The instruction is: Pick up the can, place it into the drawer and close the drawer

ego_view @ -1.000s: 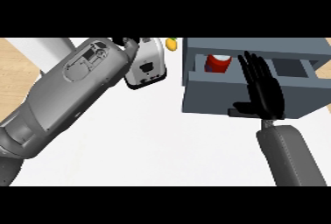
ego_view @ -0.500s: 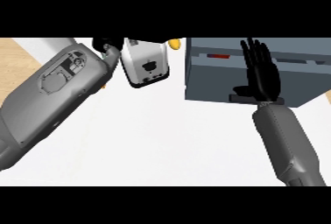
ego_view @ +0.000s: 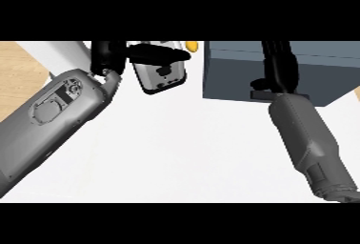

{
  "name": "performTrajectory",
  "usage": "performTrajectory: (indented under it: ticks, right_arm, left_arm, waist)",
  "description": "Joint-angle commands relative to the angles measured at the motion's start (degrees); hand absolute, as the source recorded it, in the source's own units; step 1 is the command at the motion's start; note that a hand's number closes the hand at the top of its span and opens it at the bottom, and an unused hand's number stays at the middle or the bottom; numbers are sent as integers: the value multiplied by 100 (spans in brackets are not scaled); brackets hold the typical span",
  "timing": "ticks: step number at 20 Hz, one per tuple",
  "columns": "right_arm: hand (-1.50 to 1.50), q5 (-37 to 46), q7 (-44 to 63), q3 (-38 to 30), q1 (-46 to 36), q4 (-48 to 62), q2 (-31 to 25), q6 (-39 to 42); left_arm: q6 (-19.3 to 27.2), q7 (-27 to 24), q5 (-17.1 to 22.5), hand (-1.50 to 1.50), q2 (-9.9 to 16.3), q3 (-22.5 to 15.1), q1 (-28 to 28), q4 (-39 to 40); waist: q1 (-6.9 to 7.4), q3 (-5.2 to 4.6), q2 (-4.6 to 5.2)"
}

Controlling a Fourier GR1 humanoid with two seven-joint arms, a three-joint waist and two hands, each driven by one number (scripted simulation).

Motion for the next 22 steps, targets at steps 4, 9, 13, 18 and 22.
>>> performTrajectory:
  ticks: [4, 9, 13, 18, 22]
  right_arm:
    - [-150, 33, 89, -198, -964, 1009, -34, -111]
    - [-150, 4, 140, -334, -1292, 1302, -112, -184]
    - [-150, -69, -57, -423, -1408, 1470, -173, -171]
    - [-150, -551, -628, -767, -1517, 1387, 94, -94]
    - [-150, -1146, -902, -1255, -1897, 1277, 215, 330]
  left_arm:
    - [-259, -56, -22, -150, 390, 191, 608, -541]
    - [-159, -216, -183, -150, 283, 49, 908, -721]
    - [-107, -273, -255, -150, 287, 112, 1114, -816]
    - [-202, -341, -265, -150, 336, 277, 1137, -839]
    - [-127, -272, -338, -150, 381, 272, 1111, -929]
  waist:
    - [44, 35, 84]
    - [193, 42, 153]
    - [120, 43, 150]
    - [38, 49, 138]
    - [100, 57, 120]
